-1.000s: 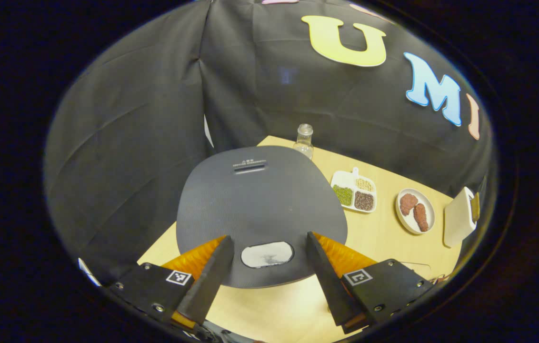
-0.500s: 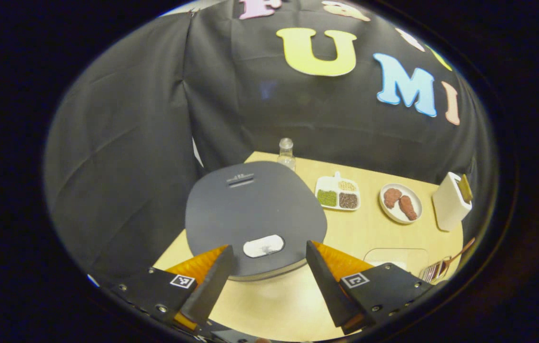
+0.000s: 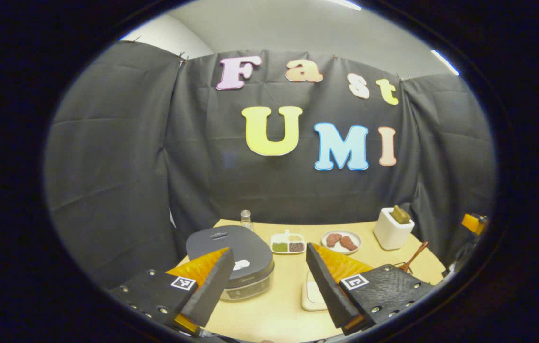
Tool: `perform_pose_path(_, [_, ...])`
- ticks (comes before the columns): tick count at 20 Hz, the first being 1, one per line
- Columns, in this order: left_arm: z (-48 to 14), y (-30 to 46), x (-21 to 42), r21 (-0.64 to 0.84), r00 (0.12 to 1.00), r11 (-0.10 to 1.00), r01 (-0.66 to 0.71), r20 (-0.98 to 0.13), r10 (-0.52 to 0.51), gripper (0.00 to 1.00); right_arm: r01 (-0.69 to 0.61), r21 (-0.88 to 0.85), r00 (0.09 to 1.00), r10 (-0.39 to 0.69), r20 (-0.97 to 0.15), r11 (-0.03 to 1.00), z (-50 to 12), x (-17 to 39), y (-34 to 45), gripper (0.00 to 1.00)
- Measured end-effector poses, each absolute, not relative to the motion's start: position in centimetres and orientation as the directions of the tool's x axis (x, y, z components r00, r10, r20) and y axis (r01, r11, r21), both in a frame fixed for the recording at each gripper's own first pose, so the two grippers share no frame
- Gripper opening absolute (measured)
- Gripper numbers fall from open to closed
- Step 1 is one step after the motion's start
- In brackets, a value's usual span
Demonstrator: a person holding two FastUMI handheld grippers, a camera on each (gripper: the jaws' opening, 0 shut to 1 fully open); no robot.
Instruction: Close the left gripper, press the button to open the rice cooker; take a wooden spoon from the chopstick holder with the right hand, scoop a spoonful of rice and pour it into the rice cooker, then put the wooden spoon back into the chopstick holder.
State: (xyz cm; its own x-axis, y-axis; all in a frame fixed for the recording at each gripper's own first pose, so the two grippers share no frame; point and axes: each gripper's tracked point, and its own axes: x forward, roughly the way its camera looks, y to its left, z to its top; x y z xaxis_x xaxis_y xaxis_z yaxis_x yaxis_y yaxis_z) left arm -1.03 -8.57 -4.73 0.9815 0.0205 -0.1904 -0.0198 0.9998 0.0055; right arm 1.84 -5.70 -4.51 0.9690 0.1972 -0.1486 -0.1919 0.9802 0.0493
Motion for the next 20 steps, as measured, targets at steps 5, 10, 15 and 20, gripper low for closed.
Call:
perform_pose_path(5, [-5.7, -10.1, -4.3, -0.004, 0.992, 1.0, -0.011, -0.126, 0.011, 0.93, -0.144, 0.01, 0.97, 0.143, -0.197, 0.99, -6.1, -2.2, -9.7, 0.98])
perform_pose_path(10, [-3.1, -11.5, -4.6, -0.001, 0.997, 1.0, -0.001, -0.071, 0.001, 0.93, -0.148, 0.077, 0.964, 0.162, -0.21, 0.986, -6.7, -0.1, -10.3, 0.98])
perform_pose_path(15, [-1.7, -14.4, -3.8, -0.043, 0.998, 0.999, -0.007, -0.068, 0.004, 0.94, -0.213, 0.075, 0.955, 0.223, -0.193, 0.974, -6.7, 4.2, -9.7, 0.98])
perform_pose_path(20, [-2.1, -15.8, -2.9, -0.051, 0.996, 0.998, -0.026, -0.088, 0.021, 0.95, -0.273, 0.106, 0.932, 0.29, -0.218, 0.956, -9.3, 3.9, -7.9, 0.98])
